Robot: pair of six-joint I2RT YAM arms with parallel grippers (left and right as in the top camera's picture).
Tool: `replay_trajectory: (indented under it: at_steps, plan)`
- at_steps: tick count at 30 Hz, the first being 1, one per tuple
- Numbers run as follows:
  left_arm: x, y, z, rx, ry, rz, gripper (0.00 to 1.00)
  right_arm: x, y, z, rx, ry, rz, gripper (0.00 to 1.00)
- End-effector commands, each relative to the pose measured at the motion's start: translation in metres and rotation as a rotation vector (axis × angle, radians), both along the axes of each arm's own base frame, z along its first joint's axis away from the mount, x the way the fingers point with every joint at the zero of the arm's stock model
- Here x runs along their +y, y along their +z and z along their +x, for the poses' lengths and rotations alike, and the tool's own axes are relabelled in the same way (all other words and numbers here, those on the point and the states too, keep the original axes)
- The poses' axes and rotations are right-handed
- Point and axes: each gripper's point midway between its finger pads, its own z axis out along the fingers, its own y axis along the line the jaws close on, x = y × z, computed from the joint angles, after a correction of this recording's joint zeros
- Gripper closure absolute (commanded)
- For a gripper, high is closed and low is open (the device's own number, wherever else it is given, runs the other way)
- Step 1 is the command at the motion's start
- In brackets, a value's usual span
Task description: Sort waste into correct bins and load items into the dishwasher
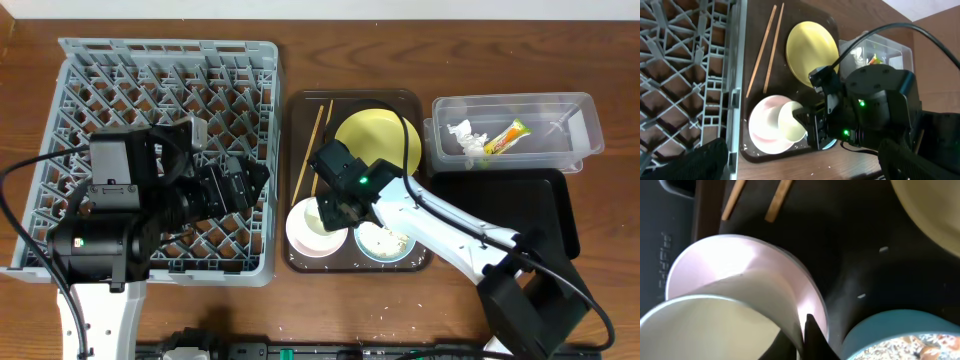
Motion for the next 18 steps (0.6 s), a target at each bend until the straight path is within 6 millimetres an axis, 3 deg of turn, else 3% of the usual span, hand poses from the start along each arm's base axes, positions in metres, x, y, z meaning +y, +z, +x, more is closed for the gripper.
replay_trajectory:
  at_steps: [1,4,8,14,18]
  plan:
    - [0.0,0.011,0.005,-0.051,-0.01,-0.001,0.04,-0.007,0.02,0.01,-0.051,-0.043,0.023,0.99]
    - [0.0,0.017,0.011,-0.08,-0.001,-0.008,0.04,-0.012,0.048,0.013,-0.078,-0.038,0.09,0.99]
    - [-0.003,0.025,0.018,-0.092,0.034,-0.06,0.04,-0.025,0.103,0.019,-0.138,-0.031,0.237,0.99]
    - [-0.035,0.049,0.016,-0.136,-0.135,-0.238,0.04,-0.06,0.179,0.036,-0.277,-0.032,0.466,0.99]
    - [-0.061,0.074,0.008,-0.176,-0.327,-0.414,0.04,-0.073,0.217,0.039,-0.339,0.047,0.638,0.99]
